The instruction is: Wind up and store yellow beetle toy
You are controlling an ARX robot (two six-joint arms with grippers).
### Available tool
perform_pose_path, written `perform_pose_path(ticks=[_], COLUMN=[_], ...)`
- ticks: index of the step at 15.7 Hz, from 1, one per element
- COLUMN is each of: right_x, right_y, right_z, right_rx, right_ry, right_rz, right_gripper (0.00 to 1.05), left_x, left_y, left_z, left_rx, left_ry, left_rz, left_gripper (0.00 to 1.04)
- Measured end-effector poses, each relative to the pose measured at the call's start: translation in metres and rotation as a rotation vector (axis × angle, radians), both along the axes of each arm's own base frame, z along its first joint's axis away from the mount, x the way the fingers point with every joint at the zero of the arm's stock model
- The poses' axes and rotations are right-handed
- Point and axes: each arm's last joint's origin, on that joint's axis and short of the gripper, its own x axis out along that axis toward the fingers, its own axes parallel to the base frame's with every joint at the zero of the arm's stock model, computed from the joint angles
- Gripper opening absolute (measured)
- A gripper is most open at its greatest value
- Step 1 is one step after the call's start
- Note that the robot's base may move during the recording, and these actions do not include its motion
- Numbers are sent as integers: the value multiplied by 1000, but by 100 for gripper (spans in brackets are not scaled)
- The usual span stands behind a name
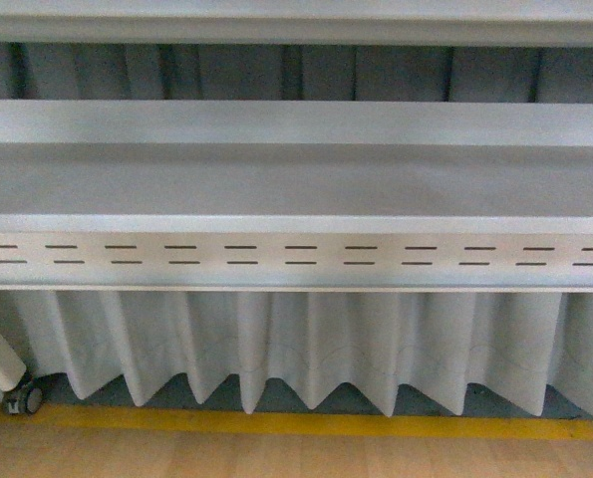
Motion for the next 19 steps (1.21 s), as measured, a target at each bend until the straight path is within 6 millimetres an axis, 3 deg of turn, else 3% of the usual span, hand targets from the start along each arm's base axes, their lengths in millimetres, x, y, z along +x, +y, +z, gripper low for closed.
perform_pose_path(ticks=[19], right_x=[0], right_y=[0], right_z=[0], right_rx=[0], right_ry=[0], right_rz=[0], right_gripper=[98], left_x=[0], left_y=[0], left_z=[0], left_rx=[0], left_ry=[0], left_rz=[0], left_gripper=[98])
